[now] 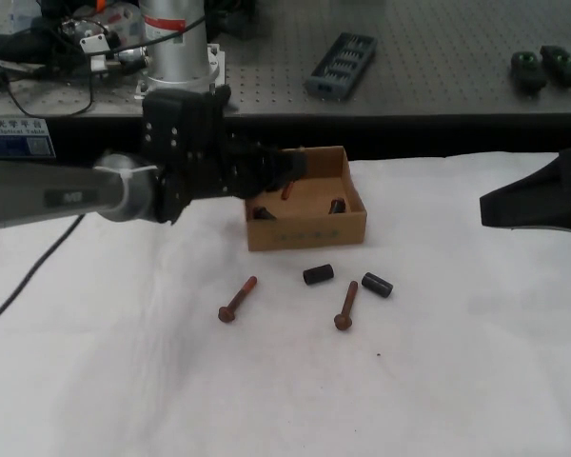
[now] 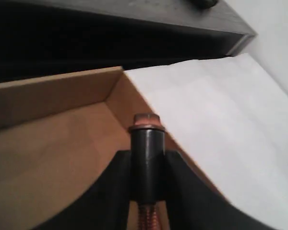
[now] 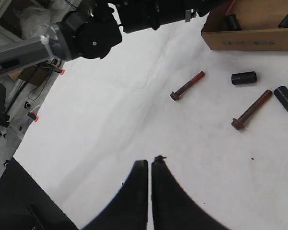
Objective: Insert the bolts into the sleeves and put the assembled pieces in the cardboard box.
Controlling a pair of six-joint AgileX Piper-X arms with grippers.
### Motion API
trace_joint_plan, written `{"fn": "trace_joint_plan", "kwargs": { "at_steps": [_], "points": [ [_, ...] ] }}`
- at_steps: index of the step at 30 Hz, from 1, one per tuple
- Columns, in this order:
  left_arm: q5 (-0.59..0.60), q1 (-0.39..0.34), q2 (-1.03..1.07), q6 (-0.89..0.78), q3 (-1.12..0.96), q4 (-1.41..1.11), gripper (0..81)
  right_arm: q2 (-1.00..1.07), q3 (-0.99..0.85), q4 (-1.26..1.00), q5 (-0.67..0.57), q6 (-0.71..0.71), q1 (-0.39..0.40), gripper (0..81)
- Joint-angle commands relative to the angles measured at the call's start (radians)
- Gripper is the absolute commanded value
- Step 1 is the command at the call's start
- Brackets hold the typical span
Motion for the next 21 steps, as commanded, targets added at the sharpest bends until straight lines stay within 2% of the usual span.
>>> {"fn": "trace_joint_plan", "kwargs": {
  "at_steps": [1,5,7,8,13,14,18,21],
  "points": [
    [-0.085,0.004,0.042,0.017,-0.051,0.010,0.6,-0.010,-0.005,0.001,-0.008,-0.010,-0.007,2.9],
    [-0.102,0.008,0.068,0.017,-0.059,0.009,0.1,-0.010,-0.003,0.001,-0.008,-0.010,-0.007,2.9],
    [-0.102,0.008,0.076,0.017,-0.059,0.012,4.8,-0.010,-0.003,0.001,-0.008,-0.010,-0.007,2.9],
    [-0.102,0.008,0.077,0.017,-0.059,0.012,8.4,-0.010,-0.003,0.001,-0.008,-0.010,-0.007,2.9],
    [-0.102,0.008,0.078,-0.006,-0.059,0.012,39.5,-0.010,-0.003,0.001,-0.026,-0.010,-0.007,2.9],
    [-0.102,0.008,0.078,-0.026,-0.059,0.012,42.7,-0.010,-0.003,0.001,-0.026,-0.010,-0.007,2.9],
    [-0.062,0.008,0.075,-0.044,-0.059,0.008,40.7,-0.010,-0.003,0.001,-0.026,-0.010,-0.007,2.9],
    [0.032,0.008,0.062,-0.044,-0.059,0.008,35.6,-0.010,-0.003,0.001,-0.028,-0.010,-0.007,2.9]
  ]
}}
